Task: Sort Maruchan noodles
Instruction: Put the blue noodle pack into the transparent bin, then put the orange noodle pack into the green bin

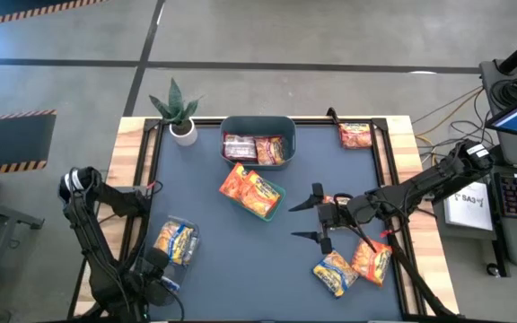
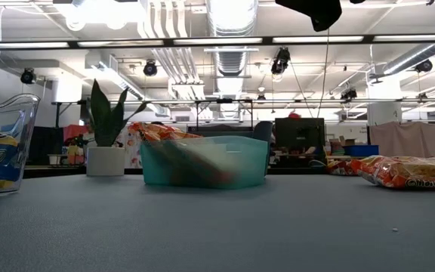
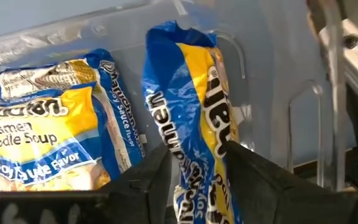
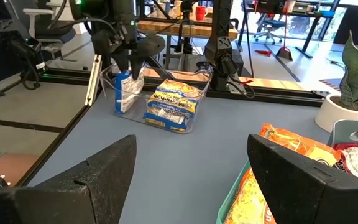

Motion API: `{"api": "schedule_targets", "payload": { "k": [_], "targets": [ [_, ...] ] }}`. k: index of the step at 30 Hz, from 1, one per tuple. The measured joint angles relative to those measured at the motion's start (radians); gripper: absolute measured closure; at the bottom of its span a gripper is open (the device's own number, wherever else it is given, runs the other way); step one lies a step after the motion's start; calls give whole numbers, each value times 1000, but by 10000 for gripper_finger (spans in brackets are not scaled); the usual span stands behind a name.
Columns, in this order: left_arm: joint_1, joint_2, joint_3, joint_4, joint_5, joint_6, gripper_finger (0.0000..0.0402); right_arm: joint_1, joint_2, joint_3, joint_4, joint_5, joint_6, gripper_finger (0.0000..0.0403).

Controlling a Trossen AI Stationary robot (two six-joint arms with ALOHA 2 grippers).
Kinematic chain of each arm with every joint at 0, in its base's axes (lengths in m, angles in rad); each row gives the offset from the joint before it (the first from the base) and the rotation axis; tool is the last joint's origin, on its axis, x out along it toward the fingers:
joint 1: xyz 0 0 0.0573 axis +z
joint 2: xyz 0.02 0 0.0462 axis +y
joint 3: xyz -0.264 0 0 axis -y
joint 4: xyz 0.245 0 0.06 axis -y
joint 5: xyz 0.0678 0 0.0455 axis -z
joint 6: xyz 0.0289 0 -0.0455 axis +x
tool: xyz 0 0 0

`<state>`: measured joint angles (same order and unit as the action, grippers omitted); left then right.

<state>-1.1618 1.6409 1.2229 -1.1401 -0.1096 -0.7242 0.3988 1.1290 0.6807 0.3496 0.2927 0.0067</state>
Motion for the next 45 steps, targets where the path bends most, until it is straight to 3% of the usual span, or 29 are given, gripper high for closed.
{"api": "schedule_targets", "payload": {
  "k": [14,19,26,35,39,45],
  "targets": [
    [-2,32,222,-147,22,-21,276,0,0,0,0,-1,0,110],
    [-1,32,278,-251,-36,-33,277,0,0,0,0,-2,0,110],
    [18,31,194,-387,-156,-164,297,0,0,0,0,-3,-5,110],
    [96,31,74,-348,-221,-239,370,0,0,0,0,-3,-20,110],
    [119,28,104,-328,-306,-206,394,0,0,0,-1,26,39,110],
    [123,3,228,-324,-559,-103,399,-17,-7,8,-101,128,313,111]
  ]
}}
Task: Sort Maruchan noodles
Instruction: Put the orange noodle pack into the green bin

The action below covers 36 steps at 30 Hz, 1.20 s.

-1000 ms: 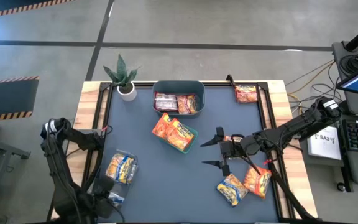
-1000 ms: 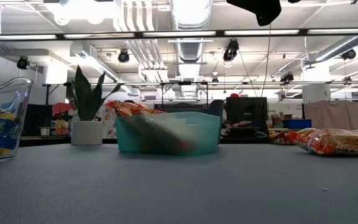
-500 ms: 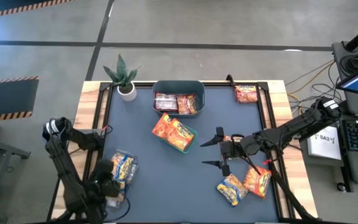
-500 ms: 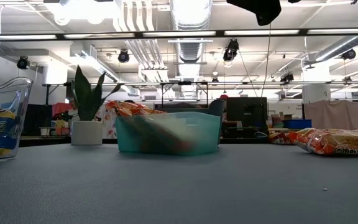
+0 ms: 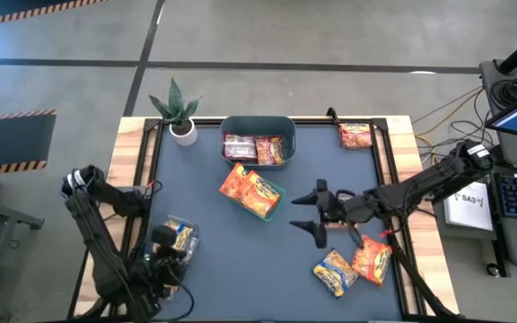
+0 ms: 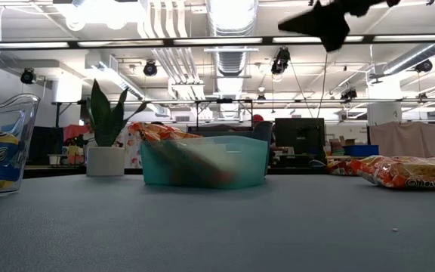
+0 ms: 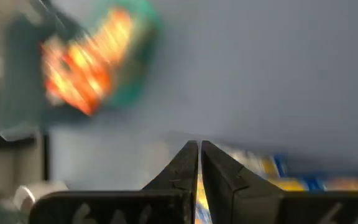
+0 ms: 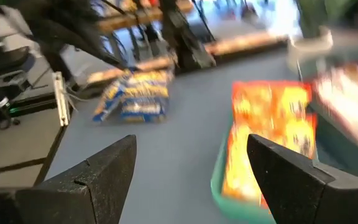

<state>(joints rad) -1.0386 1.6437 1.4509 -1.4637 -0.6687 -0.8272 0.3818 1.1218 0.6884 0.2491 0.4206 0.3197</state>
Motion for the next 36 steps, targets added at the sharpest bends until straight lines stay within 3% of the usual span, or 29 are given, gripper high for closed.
{"api": "schedule_targets", "payload": {
  "k": [3,6,12,18,23,29,36],
  "targets": [
    [0,-23,53,40,-133,85,401,-25,0,41,-159,-1,173,114],
    [9,-55,77,124,-185,233,401,-45,8,90,-325,1,303,121],
    [89,-129,60,350,-109,577,401,-49,25,177,-536,-1,429,137],
    [224,-163,9,404,2,812,401,-49,26,236,-775,-1,572,145],
    [345,-241,-155,542,105,916,402,-49,26,242,-912,-23,687,145],
    [465,-424,-452,1029,201,1102,402,-49,26,241,-1057,-70,817,147],
    [633,-577,-739,1499,208,1170,401,-68,27,241,-1203,-171,939,149]
  ]
}}
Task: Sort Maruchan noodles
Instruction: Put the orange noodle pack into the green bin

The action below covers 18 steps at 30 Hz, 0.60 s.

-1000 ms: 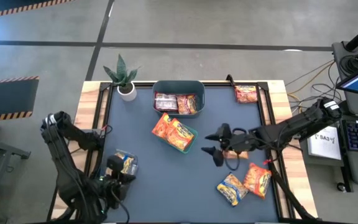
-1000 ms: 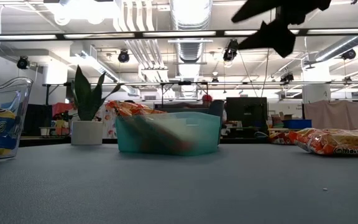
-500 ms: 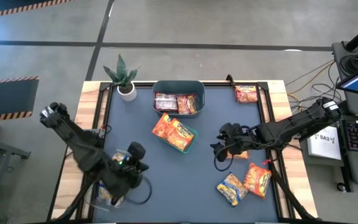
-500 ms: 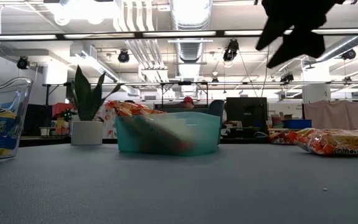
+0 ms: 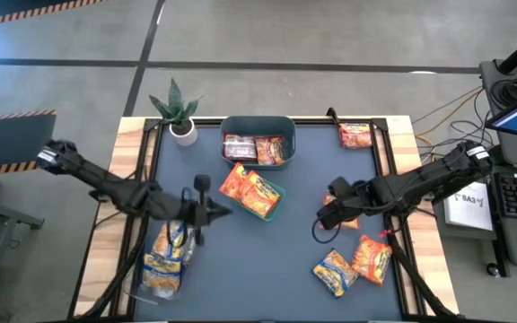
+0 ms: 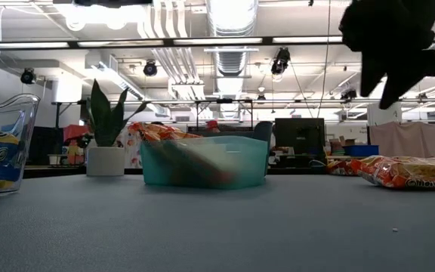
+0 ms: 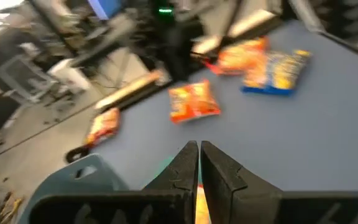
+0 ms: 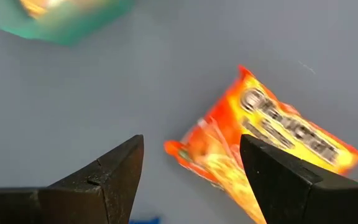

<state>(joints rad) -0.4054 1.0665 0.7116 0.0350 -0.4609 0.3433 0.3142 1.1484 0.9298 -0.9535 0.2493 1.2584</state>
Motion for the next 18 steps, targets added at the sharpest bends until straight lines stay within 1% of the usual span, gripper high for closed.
{"api": "schedule_targets", "payload": {
  "k": [2,3,5,6,8,10,13,18],
  "targets": [
    [52,-9,-51,84,-10,-5,401,-6,0,0,-45,-21,6,149],
    [76,-9,-68,107,-31,-24,401,-11,0,0,-71,-35,11,150],
    [128,-8,-85,124,-82,-78,401,-21,0,0,-127,-68,48,150],
    [156,-7,-87,127,-84,-92,401,-25,0,0,-155,-84,66,150],
    [206,-4,-89,120,-49,-98,401,-28,0,-1,-213,-105,97,150],
    [249,4,-90,125,30,-83,401,-32,0,-9,-253,-120,128,149],
    [297,11,-90,144,118,-77,401,-34,-8,-40,-252,-148,149,149],
    [306,26,-91,158,184,-77,401,-33,-33,-139,-209,-200,178,149]
  ]
}}
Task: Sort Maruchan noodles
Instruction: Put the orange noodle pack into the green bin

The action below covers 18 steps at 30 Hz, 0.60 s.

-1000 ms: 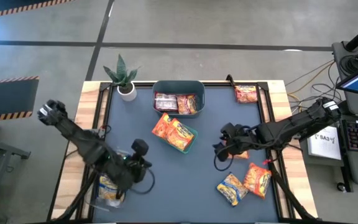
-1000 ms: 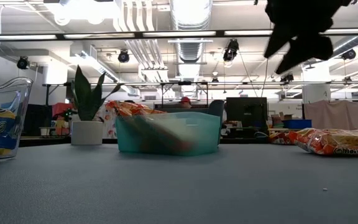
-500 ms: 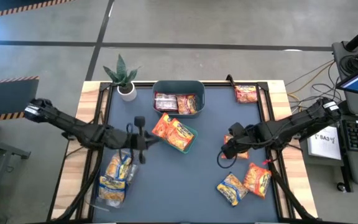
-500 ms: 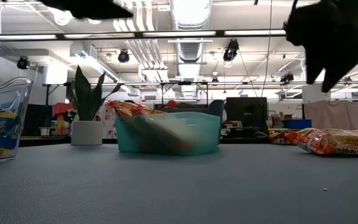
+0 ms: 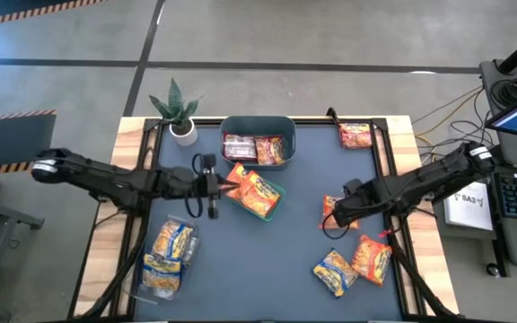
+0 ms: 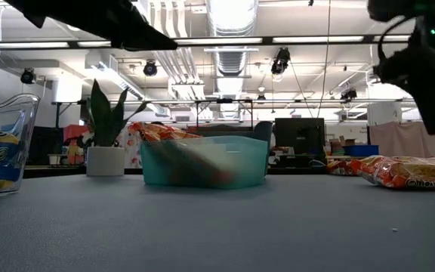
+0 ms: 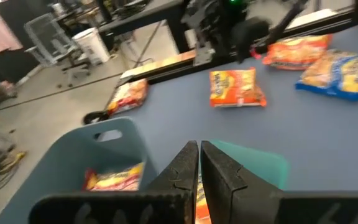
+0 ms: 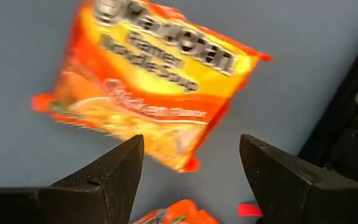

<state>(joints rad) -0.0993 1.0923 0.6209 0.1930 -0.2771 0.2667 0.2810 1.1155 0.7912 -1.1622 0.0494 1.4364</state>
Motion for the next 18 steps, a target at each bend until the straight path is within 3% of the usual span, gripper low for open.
{"api": "schedule_targets", "payload": {
  "k": [5,18],
  "targets": [
    [-19,11,3,4,33,-51,401,0,-44,-93,30,3,-28,149],
    [-37,19,7,9,34,-117,401,0,-228,-361,402,49,6,156]
  ]
}}
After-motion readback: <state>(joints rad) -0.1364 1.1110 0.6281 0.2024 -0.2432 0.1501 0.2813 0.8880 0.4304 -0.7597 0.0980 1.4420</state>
